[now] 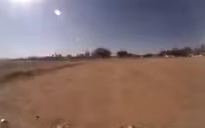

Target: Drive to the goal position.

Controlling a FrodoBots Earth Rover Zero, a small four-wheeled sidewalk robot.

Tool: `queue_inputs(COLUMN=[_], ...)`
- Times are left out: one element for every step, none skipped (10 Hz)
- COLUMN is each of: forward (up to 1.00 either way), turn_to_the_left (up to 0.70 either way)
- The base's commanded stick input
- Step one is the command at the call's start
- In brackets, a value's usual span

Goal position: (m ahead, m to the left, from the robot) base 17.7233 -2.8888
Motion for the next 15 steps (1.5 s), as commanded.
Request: queue_inputs(forward=[1.0,1.0,1.0,1.0,1.0,1.0,1.0,1.0,1.0,1.0,1.0,1.0,1.0,1.0,1.0], turn_to_the_left=[0.0,0.0,0.0,0.0,0.0,0.0,0.0,0.0,0.0,0.0,0.0,0.0,0.0,0.0,0.0])
